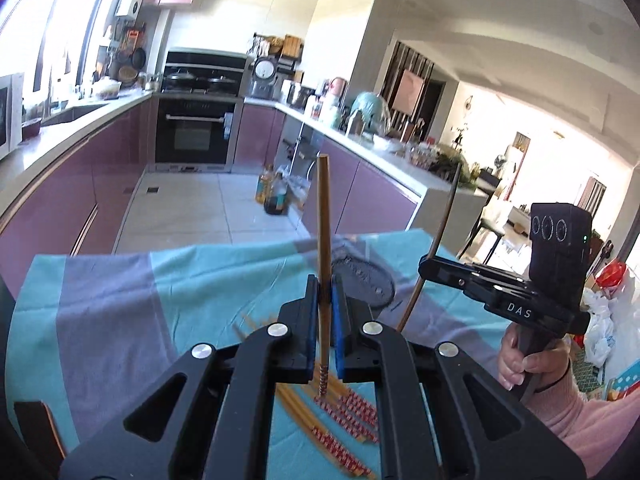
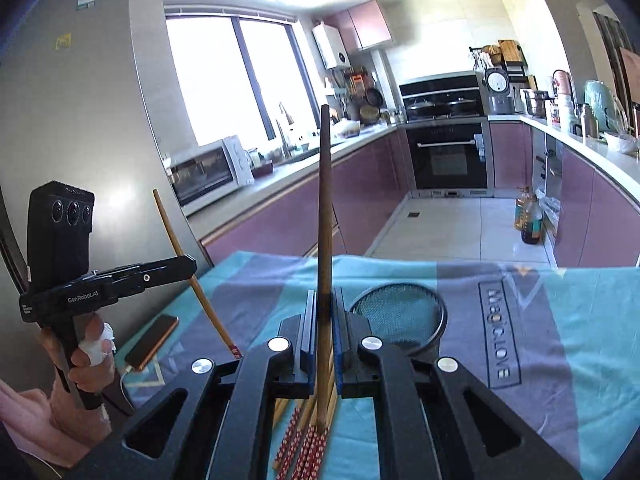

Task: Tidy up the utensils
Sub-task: 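Lower both held chopsticks upright into the black mesh cup and open both tools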

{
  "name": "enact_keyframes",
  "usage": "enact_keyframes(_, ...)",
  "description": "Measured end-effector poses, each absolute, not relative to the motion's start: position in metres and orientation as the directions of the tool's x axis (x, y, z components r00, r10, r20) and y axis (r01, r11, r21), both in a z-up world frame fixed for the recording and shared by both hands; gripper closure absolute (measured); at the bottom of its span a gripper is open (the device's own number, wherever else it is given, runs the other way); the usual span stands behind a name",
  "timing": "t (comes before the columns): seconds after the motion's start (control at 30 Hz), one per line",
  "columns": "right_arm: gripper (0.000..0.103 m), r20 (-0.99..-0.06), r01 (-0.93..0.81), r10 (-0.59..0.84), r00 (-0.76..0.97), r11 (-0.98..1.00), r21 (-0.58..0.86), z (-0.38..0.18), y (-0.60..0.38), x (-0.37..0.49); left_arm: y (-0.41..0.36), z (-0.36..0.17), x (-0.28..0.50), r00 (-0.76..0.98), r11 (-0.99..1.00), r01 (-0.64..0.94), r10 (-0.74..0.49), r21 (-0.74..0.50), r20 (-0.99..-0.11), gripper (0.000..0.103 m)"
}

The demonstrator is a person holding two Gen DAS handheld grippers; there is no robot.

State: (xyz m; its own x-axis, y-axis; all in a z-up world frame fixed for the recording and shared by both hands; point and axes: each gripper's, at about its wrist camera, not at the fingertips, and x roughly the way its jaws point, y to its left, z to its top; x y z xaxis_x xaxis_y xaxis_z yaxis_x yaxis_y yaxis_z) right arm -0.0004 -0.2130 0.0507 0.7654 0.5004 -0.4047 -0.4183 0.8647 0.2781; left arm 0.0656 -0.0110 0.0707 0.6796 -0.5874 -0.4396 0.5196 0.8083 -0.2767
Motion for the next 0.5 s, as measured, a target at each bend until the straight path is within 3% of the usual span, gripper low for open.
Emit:
enact_keyframes(0.3, 0.097, -0.327, -0.391, 0.449, 0.831, 0.891, 0.231, 0.092, -0.229, 0.018, -0.046, 0.142, 0.080, 0.700, 0.768, 0.575, -0.640, -0.282, -0.318, 0.096)
enact_keyframes(0.5, 0.097, -0.352, -0.346, 0.407, 0.843, 0.911, 0.225, 0.088, -0.235, 0.042, -0.086, 0.140, 0.101, 0.683, 0.770, 0.583, -0.638, -0.260, -0.357, 0.096)
